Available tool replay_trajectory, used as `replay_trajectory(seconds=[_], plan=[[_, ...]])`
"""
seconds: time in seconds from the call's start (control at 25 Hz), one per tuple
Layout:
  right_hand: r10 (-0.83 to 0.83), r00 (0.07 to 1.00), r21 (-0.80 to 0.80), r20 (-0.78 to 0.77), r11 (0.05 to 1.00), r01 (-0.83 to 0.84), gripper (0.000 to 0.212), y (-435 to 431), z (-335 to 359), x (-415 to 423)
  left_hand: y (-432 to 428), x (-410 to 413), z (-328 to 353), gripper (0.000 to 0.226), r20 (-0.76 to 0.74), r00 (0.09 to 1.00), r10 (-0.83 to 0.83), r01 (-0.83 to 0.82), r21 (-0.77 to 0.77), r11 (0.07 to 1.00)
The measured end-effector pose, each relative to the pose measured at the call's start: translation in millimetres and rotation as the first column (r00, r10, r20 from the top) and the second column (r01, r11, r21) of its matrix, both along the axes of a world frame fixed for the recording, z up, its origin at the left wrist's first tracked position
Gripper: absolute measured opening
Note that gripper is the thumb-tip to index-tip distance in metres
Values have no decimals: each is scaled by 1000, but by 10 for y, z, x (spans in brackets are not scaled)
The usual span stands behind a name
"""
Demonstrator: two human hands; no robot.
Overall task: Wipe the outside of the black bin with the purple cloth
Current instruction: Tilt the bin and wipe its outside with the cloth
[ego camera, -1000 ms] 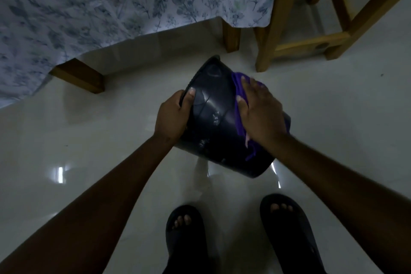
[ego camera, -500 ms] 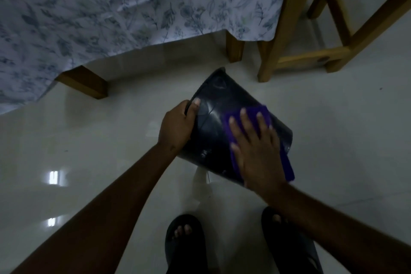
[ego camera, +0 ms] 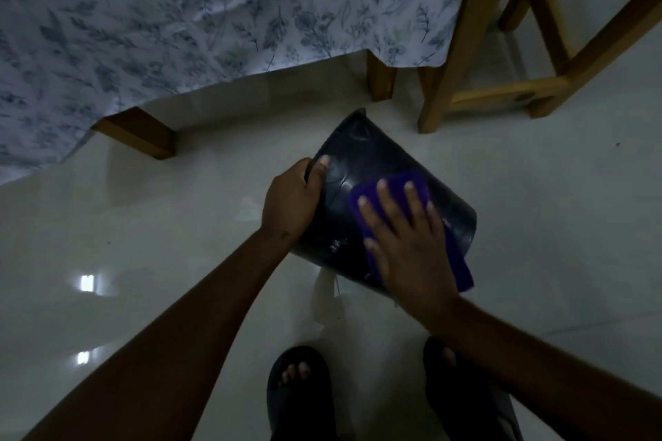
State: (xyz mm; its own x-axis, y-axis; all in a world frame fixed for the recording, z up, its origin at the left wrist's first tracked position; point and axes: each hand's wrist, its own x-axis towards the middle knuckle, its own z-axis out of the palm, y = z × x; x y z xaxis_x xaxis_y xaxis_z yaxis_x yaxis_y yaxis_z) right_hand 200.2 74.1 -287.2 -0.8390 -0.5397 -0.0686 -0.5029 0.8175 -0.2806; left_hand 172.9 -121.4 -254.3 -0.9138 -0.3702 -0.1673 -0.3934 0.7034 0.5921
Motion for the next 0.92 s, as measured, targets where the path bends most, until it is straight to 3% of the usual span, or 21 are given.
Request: replay_trajectory(seconds=[0.08,0.16,0.28,0.36,0.48,0.56,0.64,0.68,0.8,0.92], plan=[[94,995,-4,-18,996,-94,59,-10,-27,102,14,-3,6,42,-16,1000,-2,2,-2,1000],[52,998,-41,-27,998,-53,59,-110,27,-213,77,-53,58,38,-23,1000,-11,10,-5,1000],[-157,960,-167,230,966,198,55,-167,35,-792,159,-130,96,38,54,998,-35,39,-69,997],[-188,926,-203,326,943,263,54,-116,12,-826,177,-166,97,40,114,993,-10,18,-67,998],[-131,983,-122,128,982,147,58,-77,90,-243,221,-262,85,43,156,987,22,-15,-45,999],[-98,992,-95,80,990,105,59,-19,98,-22,179,-282,143,41,158,987,-8,-9,107,994],[-90,993,-131,82,986,101,57,4,58,-319,78,-147,215,35,191,976,-104,36,328,944],[-122,985,-147,118,979,139,55,9,42,-534,35,-27,223,34,192,970,-148,72,353,933],[-208,955,-185,211,951,248,52,74,-26,-798,36,212,152,29,104,990,-94,78,146,986],[-130,987,-60,98,989,136,56,192,1,-98,90,39,102,29,52,996,-66,64,44,997]])
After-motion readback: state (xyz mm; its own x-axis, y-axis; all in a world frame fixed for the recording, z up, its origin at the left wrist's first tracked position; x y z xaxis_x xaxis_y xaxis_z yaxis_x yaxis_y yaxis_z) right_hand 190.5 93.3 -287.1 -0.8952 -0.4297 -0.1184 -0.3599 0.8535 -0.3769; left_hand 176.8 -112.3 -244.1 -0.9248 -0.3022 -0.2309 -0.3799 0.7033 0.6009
